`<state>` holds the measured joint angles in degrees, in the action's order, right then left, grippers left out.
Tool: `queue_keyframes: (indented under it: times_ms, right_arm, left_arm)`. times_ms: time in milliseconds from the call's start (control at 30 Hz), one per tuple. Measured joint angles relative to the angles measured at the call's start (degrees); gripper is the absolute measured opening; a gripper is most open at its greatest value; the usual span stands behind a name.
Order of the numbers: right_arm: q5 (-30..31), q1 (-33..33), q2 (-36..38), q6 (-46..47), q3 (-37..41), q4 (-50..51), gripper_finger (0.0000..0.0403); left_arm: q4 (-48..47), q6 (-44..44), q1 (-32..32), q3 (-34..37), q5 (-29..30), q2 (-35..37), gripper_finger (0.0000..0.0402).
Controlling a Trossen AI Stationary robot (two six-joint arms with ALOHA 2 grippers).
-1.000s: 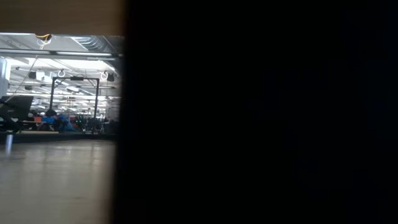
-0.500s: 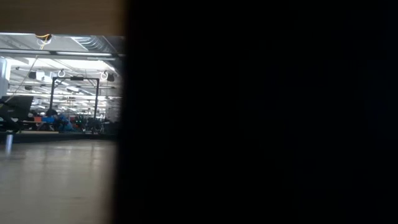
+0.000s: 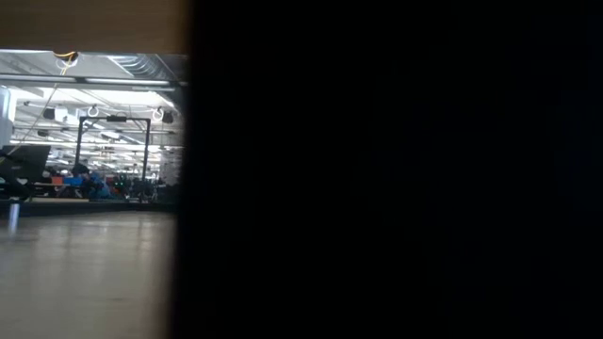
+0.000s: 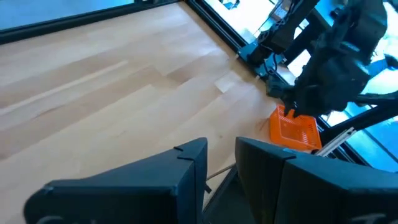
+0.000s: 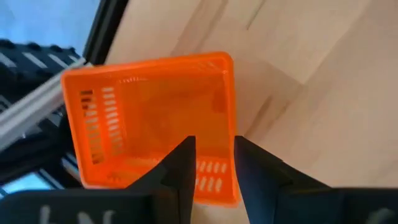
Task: Stack baskets on shelf by color
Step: Stack the orange basket on top of the other orange baskets on the shelf
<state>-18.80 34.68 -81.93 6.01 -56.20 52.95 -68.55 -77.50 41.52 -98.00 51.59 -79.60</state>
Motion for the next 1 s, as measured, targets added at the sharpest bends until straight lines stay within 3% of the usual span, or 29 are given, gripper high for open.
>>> queue_keyframes:
  times_ms: [533,800,1000]
  right_arm:
    - [2.8,0.9,0.0,1.3,9.7,-10.3,0.0105]
    - [2.8,0.9,0.0,7.9,15.9,-20.5,0.0105]
    - [4.6,0.5,0.0,15.1,16.7,-23.1,0.0057]
  left_arm:
    - [0.2,-0.3,-0.4,0.0,-0.2,0.0,0.0073]
    - [0.3,-0.3,-0.4,0.0,-0.3,0.0,0.0073]
    - [0.3,0.1,-0.4,0.0,-5.4,-0.1,0.0073]
